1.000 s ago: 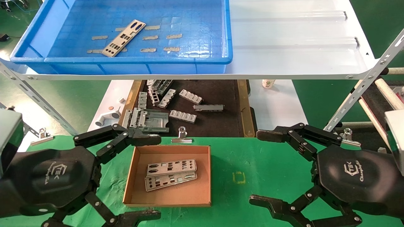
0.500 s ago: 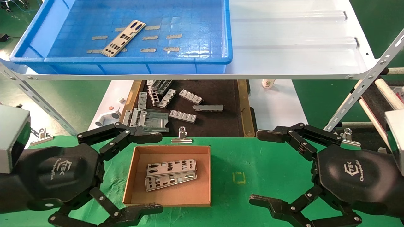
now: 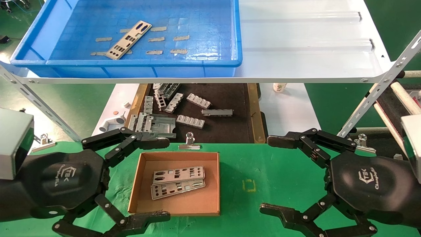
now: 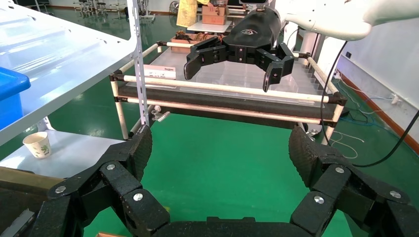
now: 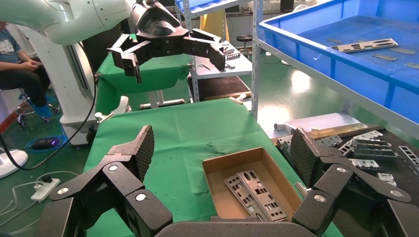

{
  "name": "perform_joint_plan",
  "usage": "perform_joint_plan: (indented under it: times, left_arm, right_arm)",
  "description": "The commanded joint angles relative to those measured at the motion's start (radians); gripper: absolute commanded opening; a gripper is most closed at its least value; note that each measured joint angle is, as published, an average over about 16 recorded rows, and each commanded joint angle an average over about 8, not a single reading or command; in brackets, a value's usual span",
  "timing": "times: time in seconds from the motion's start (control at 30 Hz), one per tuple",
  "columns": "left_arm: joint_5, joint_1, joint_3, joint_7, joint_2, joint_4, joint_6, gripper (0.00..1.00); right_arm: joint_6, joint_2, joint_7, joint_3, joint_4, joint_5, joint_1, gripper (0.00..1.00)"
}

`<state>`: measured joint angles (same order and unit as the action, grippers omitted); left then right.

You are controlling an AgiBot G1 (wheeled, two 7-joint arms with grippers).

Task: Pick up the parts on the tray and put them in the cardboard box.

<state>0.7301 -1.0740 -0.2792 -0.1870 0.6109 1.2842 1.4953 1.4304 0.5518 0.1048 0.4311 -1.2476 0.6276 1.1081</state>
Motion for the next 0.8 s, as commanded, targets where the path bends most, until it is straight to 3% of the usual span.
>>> perform_joint_plan:
  times: [0.03,0.8]
  left_arm:
    - [0.0,0.0,-0.001,0.0,0.0,-0.001,0.0,1.0]
    - [0.002,-0.002,-0.002,0.002,0.002,-0.003,0.0,1.0]
  right_arm:
    - [0.0,0.0,0.0,0.0,0.0,0.0,0.0,1.0]
    - [0.0,0.0,0.0,0.0,0.0,0.0,0.0,1.0]
